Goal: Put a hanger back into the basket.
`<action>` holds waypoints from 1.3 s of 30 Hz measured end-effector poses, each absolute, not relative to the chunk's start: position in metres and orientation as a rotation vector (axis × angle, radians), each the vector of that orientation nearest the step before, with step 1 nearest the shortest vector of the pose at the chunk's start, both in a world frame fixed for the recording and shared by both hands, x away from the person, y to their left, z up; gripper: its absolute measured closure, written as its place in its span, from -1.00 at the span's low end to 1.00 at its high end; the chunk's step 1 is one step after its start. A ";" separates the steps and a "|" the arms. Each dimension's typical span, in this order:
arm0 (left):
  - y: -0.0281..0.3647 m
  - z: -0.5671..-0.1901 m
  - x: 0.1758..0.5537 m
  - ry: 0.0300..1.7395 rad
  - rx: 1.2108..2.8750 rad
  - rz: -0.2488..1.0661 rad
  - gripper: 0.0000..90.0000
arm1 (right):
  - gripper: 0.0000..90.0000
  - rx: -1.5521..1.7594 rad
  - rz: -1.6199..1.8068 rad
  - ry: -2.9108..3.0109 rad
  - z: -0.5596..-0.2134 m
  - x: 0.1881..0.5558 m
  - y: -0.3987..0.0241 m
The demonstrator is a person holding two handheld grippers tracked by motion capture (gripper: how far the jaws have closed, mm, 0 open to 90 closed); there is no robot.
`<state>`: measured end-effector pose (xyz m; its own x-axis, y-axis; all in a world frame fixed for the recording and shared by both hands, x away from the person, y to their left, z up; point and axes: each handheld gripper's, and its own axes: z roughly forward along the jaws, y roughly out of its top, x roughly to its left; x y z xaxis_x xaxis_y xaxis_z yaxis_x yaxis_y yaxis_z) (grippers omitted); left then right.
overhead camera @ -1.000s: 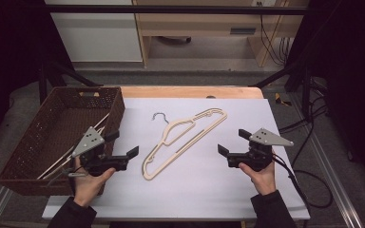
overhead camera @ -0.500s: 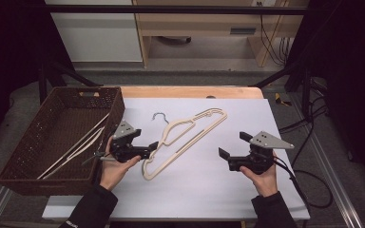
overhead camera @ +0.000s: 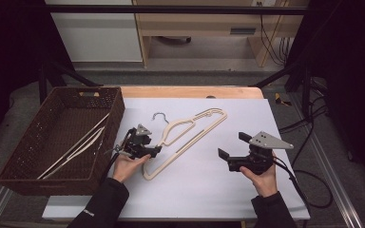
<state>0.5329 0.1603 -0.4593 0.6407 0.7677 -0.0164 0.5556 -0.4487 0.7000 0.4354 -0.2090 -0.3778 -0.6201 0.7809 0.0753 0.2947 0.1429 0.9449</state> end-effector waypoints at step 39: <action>0.166 -0.444 0.525 1.059 2.139 0.420 0.76 | -0.87 1.025 1.482 2.025 -0.382 0.442 -0.205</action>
<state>0.5254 0.1656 -0.4435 0.6125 0.7902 -0.0197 0.5624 -0.4181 0.7134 0.4416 -0.2046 -0.3818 -0.6357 0.7675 0.0822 0.3106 0.1568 0.9375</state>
